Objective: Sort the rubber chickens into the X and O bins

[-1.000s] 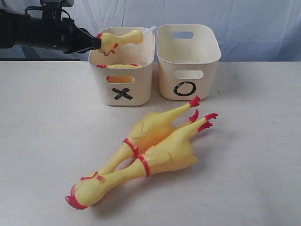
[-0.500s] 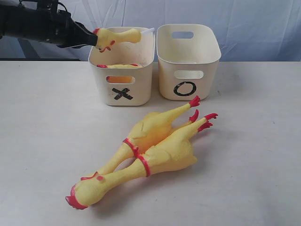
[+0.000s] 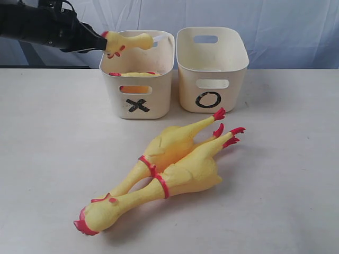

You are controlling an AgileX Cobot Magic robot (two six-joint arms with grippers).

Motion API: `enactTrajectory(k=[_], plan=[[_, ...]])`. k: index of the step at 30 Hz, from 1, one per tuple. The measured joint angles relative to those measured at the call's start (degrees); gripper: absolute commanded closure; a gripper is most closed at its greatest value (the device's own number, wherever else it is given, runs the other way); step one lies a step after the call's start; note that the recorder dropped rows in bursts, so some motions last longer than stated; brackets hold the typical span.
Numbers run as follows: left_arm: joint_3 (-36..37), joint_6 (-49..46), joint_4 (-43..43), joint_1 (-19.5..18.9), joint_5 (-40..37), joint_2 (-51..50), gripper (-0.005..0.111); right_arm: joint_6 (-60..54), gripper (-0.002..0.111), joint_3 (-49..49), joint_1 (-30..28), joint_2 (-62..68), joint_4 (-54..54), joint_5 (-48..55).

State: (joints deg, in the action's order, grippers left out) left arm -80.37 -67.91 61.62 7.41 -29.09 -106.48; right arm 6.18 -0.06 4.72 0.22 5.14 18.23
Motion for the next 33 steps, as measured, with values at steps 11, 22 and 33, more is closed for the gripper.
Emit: enactTrajectory(k=[11,22,33], plan=[[0.0,0.2,4.2,0.0,3.2,0.0,0.063,0.0,0.109,0.0,0.0,0.0,0.1,0.0],[-0.9,0.2,-1.9,0.0,0.6,2.6,0.08,0.0,0.109,0.0,0.0,0.0,0.1,0.0],[0.3,12.5,-20.3,0.0,-20.5,11.6,0.107,0.0,0.109,0.0,0.0,0.0,0.1,0.0]])
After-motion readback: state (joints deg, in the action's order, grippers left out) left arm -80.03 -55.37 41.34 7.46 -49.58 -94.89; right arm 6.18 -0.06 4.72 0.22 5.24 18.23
